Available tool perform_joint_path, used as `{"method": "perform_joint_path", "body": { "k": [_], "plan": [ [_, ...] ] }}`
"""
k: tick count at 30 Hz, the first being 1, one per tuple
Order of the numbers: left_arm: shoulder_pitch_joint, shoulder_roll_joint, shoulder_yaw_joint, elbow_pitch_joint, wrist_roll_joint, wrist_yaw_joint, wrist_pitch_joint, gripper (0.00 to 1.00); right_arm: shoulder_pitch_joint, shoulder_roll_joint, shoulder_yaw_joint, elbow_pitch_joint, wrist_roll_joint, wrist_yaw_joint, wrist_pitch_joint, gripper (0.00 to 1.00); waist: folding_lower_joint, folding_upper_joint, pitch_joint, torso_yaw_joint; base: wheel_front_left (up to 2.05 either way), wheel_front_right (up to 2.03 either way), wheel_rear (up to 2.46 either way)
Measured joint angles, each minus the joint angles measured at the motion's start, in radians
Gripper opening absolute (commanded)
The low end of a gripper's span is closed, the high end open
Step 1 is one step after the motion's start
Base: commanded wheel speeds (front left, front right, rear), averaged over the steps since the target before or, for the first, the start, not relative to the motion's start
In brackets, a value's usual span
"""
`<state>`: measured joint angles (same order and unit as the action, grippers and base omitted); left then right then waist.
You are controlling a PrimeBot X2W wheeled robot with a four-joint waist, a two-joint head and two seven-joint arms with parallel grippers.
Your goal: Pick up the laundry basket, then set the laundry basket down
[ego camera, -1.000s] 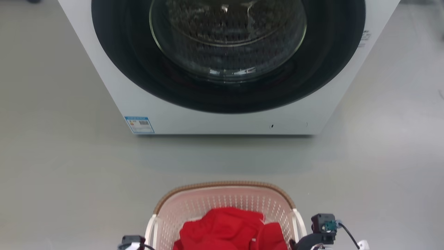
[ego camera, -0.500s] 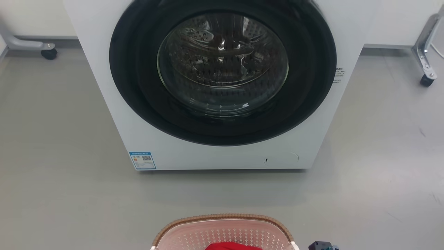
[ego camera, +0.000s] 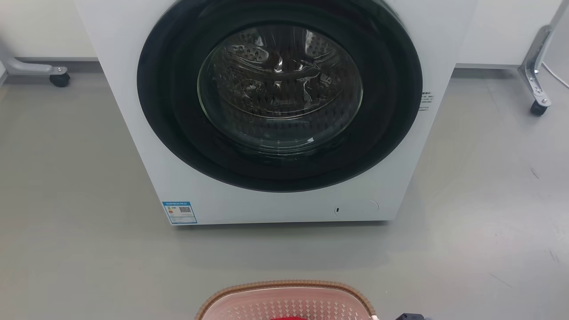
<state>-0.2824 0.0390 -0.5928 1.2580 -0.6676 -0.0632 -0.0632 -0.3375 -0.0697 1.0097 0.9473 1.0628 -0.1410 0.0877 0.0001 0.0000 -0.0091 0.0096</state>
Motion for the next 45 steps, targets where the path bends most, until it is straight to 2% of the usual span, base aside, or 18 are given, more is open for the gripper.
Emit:
{"method": "perform_joint_path", "body": {
  "k": [36,45],
  "plan": [
    [0.002,0.0,-0.021,0.013,0.0,-0.008,-0.002,0.0,-0.008,0.0,0.088,0.023,0.097,-0.001,-0.036,0.0,0.0,0.0001,0.009,-0.012,0.0,0.0,0.0],
    [-0.03,0.002,-0.017,0.002,-0.004,0.002,-0.015,0.0,-0.07,0.0,0.096,0.031,0.1,-0.001,-0.052,0.0,0.0,0.0,0.05,-0.018,0.0,0.0,0.0]
  ]
}}
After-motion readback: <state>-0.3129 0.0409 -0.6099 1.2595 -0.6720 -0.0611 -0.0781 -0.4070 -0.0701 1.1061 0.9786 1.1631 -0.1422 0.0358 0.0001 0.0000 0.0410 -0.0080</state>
